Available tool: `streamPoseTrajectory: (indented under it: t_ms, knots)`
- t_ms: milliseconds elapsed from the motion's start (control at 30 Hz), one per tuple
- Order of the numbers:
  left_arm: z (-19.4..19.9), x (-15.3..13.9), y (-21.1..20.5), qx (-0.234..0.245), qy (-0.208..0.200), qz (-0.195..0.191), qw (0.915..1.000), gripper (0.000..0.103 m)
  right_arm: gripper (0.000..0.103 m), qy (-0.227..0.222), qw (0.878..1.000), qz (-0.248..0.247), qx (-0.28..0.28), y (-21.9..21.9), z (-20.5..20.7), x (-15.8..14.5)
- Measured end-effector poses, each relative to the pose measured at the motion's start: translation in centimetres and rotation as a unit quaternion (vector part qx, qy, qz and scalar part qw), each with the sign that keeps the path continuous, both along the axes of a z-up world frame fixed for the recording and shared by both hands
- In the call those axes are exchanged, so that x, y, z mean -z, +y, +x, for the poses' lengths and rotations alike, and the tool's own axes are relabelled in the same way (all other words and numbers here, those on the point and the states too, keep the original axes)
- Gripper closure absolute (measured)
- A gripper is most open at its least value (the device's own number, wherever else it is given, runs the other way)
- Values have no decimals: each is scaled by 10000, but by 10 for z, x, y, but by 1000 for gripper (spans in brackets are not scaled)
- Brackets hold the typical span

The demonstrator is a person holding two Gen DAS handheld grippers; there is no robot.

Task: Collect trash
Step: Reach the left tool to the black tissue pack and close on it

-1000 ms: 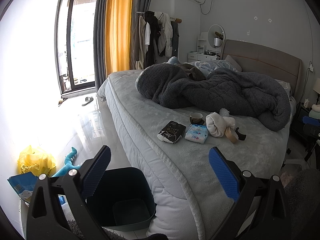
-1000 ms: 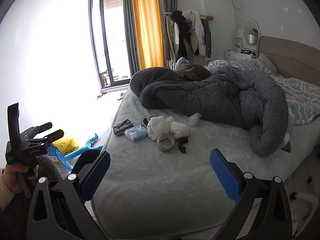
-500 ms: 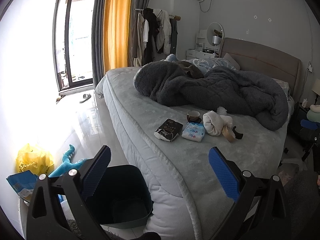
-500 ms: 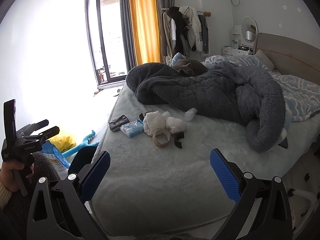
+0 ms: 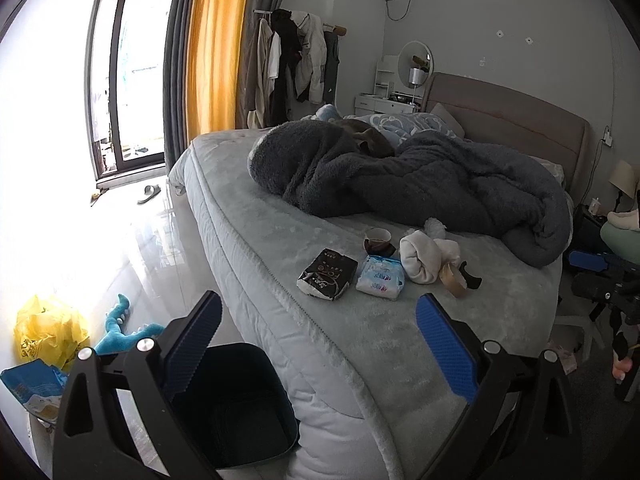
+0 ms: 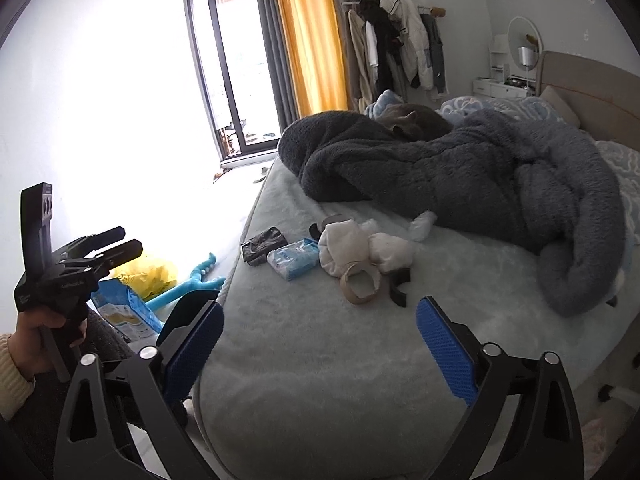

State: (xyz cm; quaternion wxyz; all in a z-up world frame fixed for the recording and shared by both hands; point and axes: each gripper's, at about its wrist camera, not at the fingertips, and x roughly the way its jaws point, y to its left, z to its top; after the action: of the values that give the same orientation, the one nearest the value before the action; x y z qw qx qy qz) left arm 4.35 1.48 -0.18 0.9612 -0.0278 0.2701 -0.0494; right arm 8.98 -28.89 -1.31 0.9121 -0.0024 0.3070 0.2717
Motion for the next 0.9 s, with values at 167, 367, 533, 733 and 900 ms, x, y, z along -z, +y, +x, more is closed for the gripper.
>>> streamPoseTrajectory:
  t_ms: [167, 367, 533, 733, 900]
  knots:
    - [23, 13, 3, 248, 153, 118, 9995, 5, 18, 185, 9997, -20, -146, 10, 21, 14]
    - [50, 21, 5, 573, 232, 153, 9980, 9, 27, 438, 9982, -235, -332, 22, 48, 36]
    - [73, 26, 0, 899, 290, 236, 9953, 12, 35, 608, 9960, -399, -519, 33, 70, 47]
    - [97, 36, -9, 1255, 448, 246, 9908, 13, 45, 755, 9933, -575, -663, 47, 96, 60]
    - [116, 50, -12, 1375, 659, 400, 9875, 14, 52, 898, 9911, -681, -712, 54, 111, 71]
